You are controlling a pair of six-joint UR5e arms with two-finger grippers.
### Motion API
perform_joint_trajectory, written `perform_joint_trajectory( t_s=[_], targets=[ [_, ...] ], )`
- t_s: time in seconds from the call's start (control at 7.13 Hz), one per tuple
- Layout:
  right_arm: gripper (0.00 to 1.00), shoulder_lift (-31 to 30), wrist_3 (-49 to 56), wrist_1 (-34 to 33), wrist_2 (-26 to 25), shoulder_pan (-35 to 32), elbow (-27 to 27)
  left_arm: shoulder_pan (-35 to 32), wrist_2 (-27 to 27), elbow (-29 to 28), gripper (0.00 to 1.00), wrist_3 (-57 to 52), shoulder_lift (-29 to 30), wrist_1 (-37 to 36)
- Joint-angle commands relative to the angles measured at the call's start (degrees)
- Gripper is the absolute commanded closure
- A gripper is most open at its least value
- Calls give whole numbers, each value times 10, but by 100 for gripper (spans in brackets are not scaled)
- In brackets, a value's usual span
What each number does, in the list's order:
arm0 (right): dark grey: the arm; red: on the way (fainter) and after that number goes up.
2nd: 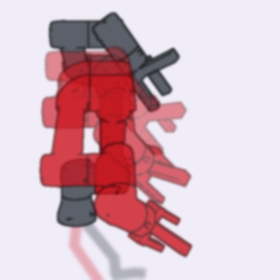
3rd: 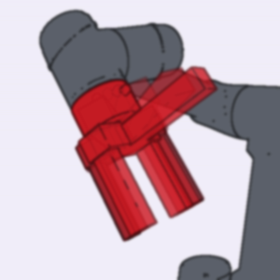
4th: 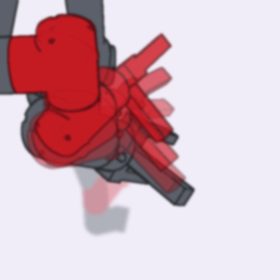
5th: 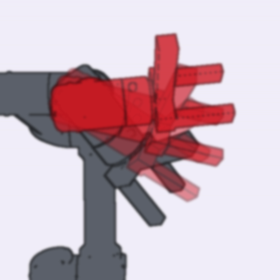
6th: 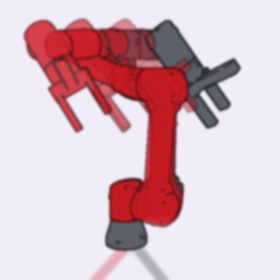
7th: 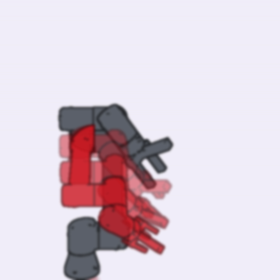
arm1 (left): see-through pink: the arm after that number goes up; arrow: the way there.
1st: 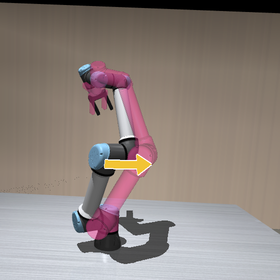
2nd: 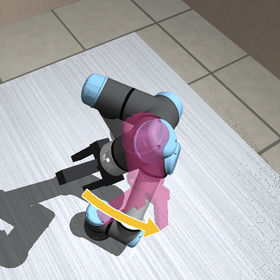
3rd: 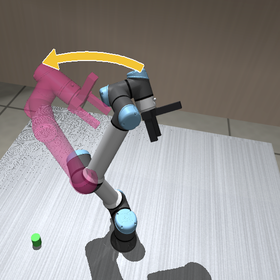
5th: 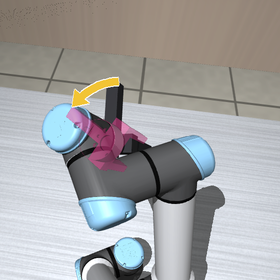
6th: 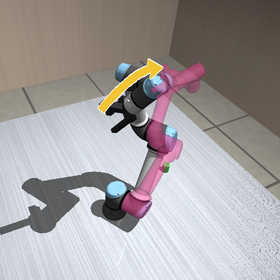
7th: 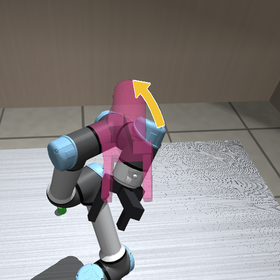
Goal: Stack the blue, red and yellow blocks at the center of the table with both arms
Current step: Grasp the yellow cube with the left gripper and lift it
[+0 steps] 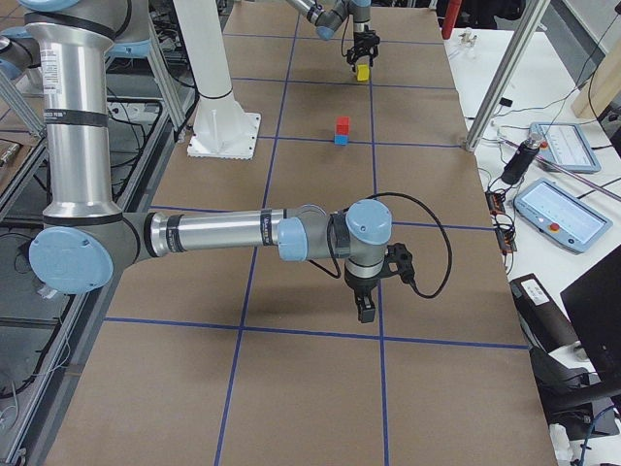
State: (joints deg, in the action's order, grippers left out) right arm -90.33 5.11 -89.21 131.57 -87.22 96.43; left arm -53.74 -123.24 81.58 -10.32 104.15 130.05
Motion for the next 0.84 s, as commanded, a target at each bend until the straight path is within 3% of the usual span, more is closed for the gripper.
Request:
perform_joint_trajectory(
  t_s=[0.0,0.42,0.7],
  targets=[
    [1,1,1,0,0,0,0,0,10,1,96,0,-1,2],
    [1,0,-1,0,0,0,1,-4,2,36,100,50,7,-32],
    [1,0,-2,1,0,-1,1,-1,11,130,100,260,9,-124]
  ],
)
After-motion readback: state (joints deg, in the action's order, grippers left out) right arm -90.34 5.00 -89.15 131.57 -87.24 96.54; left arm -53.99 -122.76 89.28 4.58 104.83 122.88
